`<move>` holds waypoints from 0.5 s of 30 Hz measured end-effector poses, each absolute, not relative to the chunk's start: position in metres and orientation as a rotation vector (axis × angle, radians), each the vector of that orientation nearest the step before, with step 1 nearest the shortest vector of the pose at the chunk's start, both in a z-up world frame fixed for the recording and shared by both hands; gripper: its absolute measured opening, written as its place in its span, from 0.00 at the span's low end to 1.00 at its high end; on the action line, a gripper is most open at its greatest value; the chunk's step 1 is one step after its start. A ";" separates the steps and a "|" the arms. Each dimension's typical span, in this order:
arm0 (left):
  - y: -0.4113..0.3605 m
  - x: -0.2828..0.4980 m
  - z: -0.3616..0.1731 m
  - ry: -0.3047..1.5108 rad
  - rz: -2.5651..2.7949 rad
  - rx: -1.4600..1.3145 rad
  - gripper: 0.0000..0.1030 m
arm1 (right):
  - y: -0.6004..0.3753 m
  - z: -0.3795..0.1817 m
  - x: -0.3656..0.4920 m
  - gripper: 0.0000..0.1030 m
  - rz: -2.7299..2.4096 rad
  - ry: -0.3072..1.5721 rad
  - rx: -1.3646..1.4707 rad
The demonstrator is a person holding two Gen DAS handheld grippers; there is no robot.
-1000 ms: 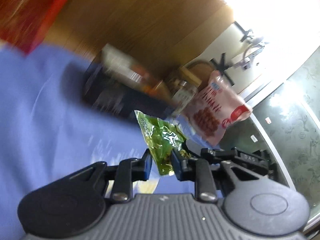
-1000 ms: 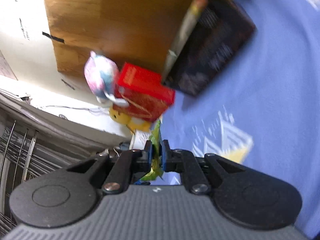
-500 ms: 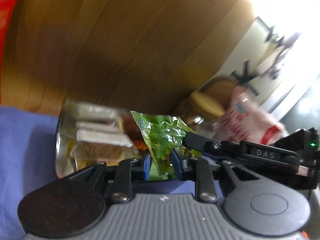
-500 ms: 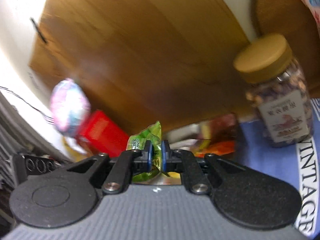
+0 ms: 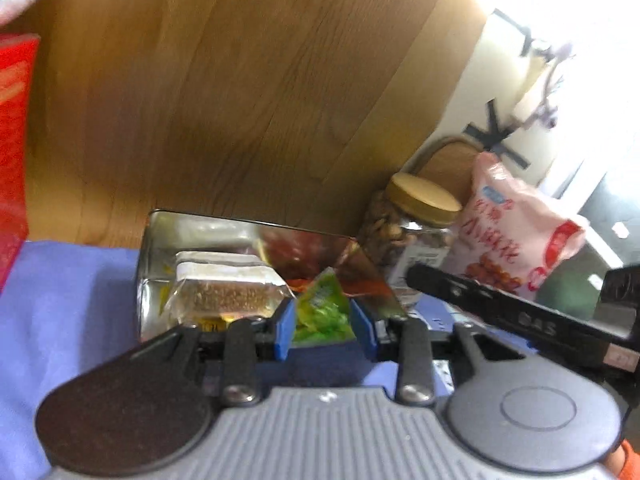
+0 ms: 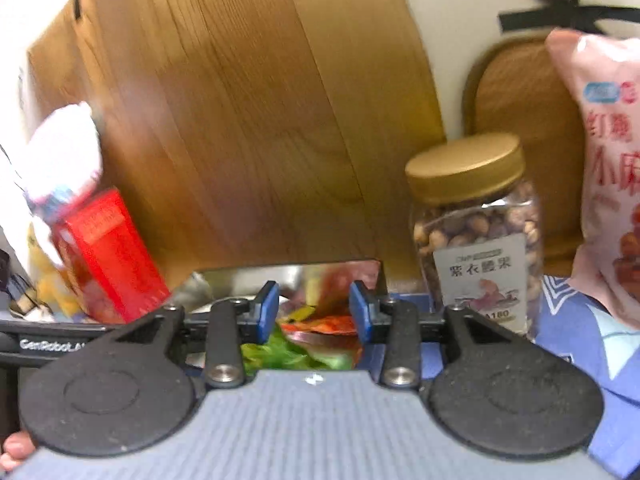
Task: Organize snacks
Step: 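Grasp the sunflower-seed packet with the right gripper and lift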
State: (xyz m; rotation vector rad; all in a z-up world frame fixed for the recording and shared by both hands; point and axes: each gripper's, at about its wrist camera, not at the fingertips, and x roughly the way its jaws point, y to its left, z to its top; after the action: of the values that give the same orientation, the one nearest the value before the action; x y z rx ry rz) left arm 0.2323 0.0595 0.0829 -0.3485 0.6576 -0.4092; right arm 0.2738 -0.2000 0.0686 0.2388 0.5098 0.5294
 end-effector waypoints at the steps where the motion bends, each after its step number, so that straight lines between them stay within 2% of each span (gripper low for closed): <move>1: 0.062 0.222 0.085 0.654 -0.416 -0.345 0.31 | -0.206 0.071 0.263 0.41 0.538 0.504 0.257; 5: 0.069 0.162 0.078 0.690 -0.469 -0.320 0.40 | -0.230 0.062 0.203 0.41 0.615 0.551 0.349; 14: 0.082 0.080 0.013 0.933 -0.559 -0.438 0.47 | -0.261 -0.022 0.092 0.41 0.680 0.853 0.568; 15: 0.083 0.076 0.007 0.948 -0.563 -0.465 0.46 | -0.264 -0.026 0.087 0.38 0.686 0.864 0.583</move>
State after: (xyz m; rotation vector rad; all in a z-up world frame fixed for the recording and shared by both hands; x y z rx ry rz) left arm 0.0761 0.0832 0.0072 -0.4650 0.9479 -0.5632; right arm 0.0868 -0.2637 -0.0260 0.5831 0.8642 0.6861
